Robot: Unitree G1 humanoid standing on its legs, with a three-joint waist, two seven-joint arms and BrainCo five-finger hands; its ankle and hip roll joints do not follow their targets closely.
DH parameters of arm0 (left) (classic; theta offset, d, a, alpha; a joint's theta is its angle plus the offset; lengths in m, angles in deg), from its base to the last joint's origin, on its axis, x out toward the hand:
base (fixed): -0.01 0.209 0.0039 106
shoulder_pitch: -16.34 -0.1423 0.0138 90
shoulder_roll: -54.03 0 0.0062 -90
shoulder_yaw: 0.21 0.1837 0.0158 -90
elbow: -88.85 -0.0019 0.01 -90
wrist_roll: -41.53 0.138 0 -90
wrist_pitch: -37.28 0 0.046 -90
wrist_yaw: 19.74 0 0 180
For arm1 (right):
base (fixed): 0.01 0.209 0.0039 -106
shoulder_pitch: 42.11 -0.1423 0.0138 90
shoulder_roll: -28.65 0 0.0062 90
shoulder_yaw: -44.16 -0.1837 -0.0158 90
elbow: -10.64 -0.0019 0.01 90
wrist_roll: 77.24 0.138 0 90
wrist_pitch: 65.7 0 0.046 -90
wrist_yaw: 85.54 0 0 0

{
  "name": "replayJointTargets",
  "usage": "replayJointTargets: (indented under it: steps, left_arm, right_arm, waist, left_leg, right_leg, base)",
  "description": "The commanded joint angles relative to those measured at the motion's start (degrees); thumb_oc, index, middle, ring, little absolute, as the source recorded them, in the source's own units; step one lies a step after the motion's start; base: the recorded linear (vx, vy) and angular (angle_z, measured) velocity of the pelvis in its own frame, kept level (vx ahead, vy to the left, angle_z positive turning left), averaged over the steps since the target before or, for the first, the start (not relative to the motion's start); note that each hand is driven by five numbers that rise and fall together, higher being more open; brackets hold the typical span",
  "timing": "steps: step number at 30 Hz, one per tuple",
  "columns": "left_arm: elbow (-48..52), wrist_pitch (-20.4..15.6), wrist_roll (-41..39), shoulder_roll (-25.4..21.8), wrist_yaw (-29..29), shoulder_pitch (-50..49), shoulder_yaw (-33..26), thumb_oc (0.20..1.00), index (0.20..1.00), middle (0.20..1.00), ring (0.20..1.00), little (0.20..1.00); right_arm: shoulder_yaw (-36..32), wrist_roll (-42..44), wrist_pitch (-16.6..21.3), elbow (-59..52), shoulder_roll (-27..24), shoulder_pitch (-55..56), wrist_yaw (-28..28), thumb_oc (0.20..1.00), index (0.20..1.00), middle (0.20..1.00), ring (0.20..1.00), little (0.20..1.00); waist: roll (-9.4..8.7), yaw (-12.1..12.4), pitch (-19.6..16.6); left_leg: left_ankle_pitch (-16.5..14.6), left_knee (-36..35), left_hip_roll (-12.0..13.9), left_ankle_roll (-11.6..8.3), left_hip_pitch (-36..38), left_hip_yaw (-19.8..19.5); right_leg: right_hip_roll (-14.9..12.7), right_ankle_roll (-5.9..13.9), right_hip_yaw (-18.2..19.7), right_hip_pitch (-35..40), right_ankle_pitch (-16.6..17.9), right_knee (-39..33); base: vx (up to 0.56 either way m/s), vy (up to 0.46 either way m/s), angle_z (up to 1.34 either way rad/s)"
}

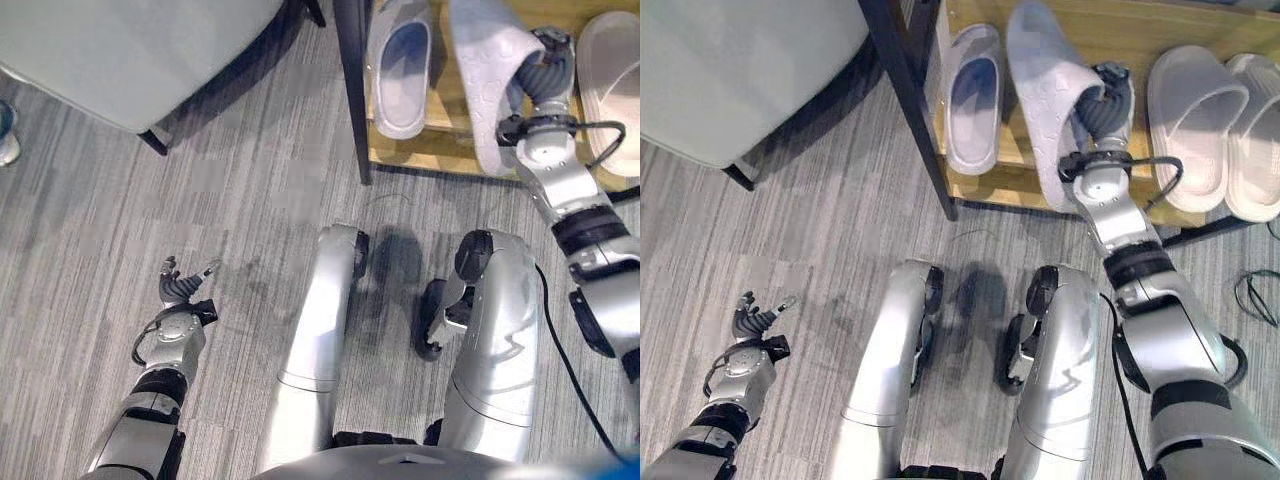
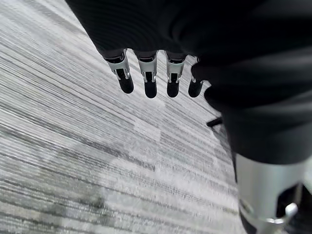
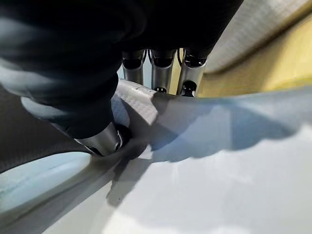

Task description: Arrange the slippers neatly on the shoe rack.

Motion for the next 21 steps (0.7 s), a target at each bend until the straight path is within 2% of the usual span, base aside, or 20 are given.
replayJointTargets:
  steps: [1,10,13,21]
  left_arm:
    - [-0.83,-1.85,-0.38,-4.59,-1.44,-1.84,0.31,1.000,1.000,1.000,1.000,1.000]
    - [-2.45,-3.24,-1.51,-6.21,-0.20,-2.87,1.83,1.000,1.000,1.000,1.000,1.000]
    - [-2.43,-3.63,-1.60,-7.08,0.56,-3.00,2.12,1.000,1.000,1.000,1.000,1.000]
    - [-4.64,-4.56,-2.65,-7.09,2.05,-3.09,2.73,1.000,1.000,1.000,1.000,1.000]
  right_arm:
    - [-0.93,1.69,1.04,2.64,0.40,-10.11,-0.26,0.200,0.200,0.200,0.200,0.200]
    - [5.32,4.12,0.37,21.03,0.68,-22.42,0.82,0.200,0.200,0.200,0.200,0.200]
    - [6.66,6.86,0.22,25.51,0.65,-24.07,2.79,0.200,0.200,0.200,0.200,0.200]
    - [8.08,6.67,-0.02,32.39,0.30,-25.92,3.60,0.200,0.200,0.200,0.200,0.200]
  waist:
    - [-2.92,2.91,0.03]
    - [-2.25,4.62,0.66]
    - [-2.08,5.16,0.23]
    - [-1.48,6.81,1.30]
  left_leg:
    - [2.53,-4.10,-1.83,1.04,1.88,-7.13]
    - [1.39,-1.76,-1.93,0.79,1.88,-7.89]
    - [1.23,-1.67,-2.05,0.73,1.88,-8.24]
    - [1.39,-1.92,-2.26,0.95,1.88,-8.99]
  right_leg:
    - [0.78,-2.42,9.61,7.20,-2.83,2.20]
    - [1.44,-2.78,10.64,7.23,-3.66,4.94]
    - [1.40,-2.76,10.95,7.39,-3.66,5.12]
    - [1.28,-3.18,10.65,7.15,-3.33,4.37]
  base:
    - [-0.03,0.023,0.00]
    - [0.00,0.002,-0.01]
    - [0.00,0.000,0.00]
    - [0.00,0.008,0.00]
